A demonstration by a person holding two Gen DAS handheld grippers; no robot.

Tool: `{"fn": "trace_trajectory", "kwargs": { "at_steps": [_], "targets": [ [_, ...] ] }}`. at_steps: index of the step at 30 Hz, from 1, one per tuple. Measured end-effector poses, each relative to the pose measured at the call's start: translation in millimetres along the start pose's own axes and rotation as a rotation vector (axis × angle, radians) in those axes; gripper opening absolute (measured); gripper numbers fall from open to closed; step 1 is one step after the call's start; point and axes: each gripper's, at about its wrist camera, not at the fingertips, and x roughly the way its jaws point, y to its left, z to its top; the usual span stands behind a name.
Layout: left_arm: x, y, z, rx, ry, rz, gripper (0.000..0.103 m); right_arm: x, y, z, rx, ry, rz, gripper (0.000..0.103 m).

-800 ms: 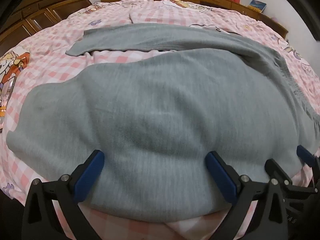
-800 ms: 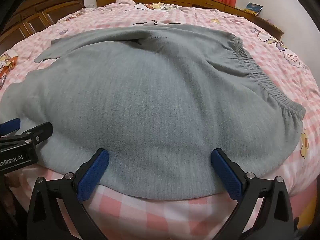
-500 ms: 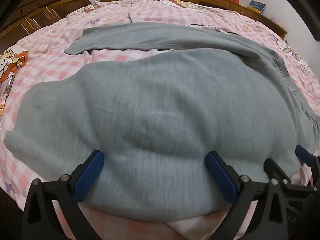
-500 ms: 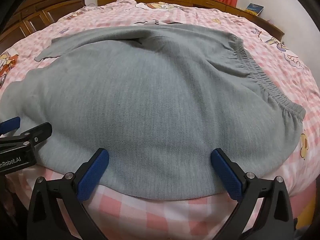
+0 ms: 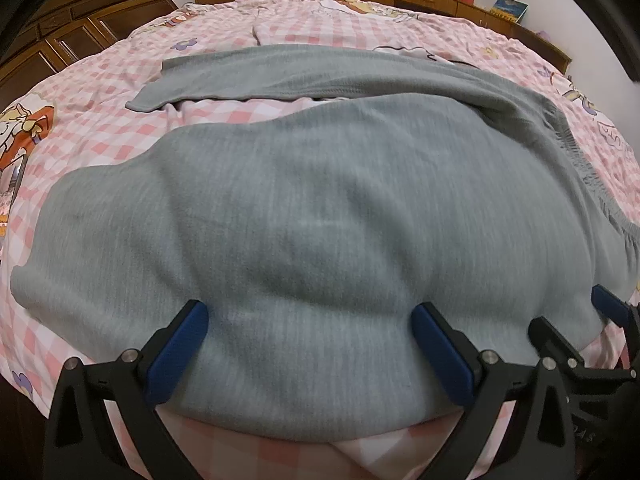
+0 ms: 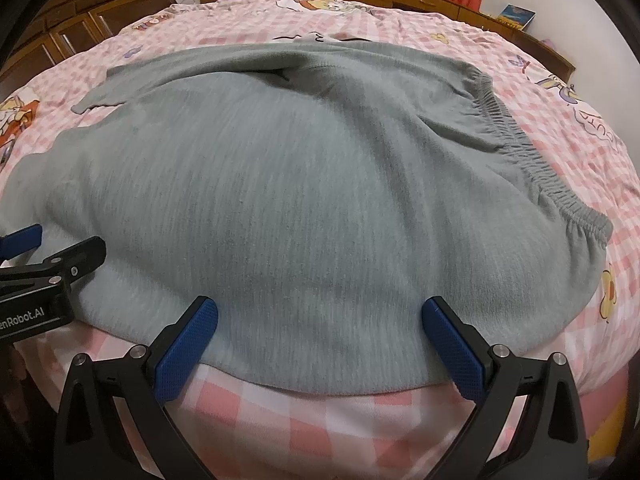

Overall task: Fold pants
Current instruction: 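Move both grippers toward the grey sweatpants lying on the bed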

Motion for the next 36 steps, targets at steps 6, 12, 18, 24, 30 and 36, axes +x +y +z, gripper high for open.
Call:
{"fn": "trace_trajectory", "kwargs": {
  "at_steps": [6,12,18,24,30,36],
  "targets": [
    [1,0,1,0.007,0.003,-0.003,0.103,0,-1,0,-0.003,0.013,0.001,0.103],
    [3,-1,4,0.010,0.025,-0.008,0.103,2,-2,1,-0.005,0.025,0.009,0.103],
    [4,0,5,0.015,0.020,-0.010,0.103,2,-2,2,-0.006,0.026,0.008,0.103],
    [4,0,3,0.013,0.017,-0.003,0.103,2,-2,2,-0.006,0.031,0.007,0.103],
    [3,0,1,0.018,0.017,-0.006,0.103,2,-3,5,-0.012,0.055,0.022,0.103],
    [-1,3,4,0.044,0.047,-0.032,0.103,-4,-15,17,-0.058,0.110,0.118,0.103]
  ]
}}
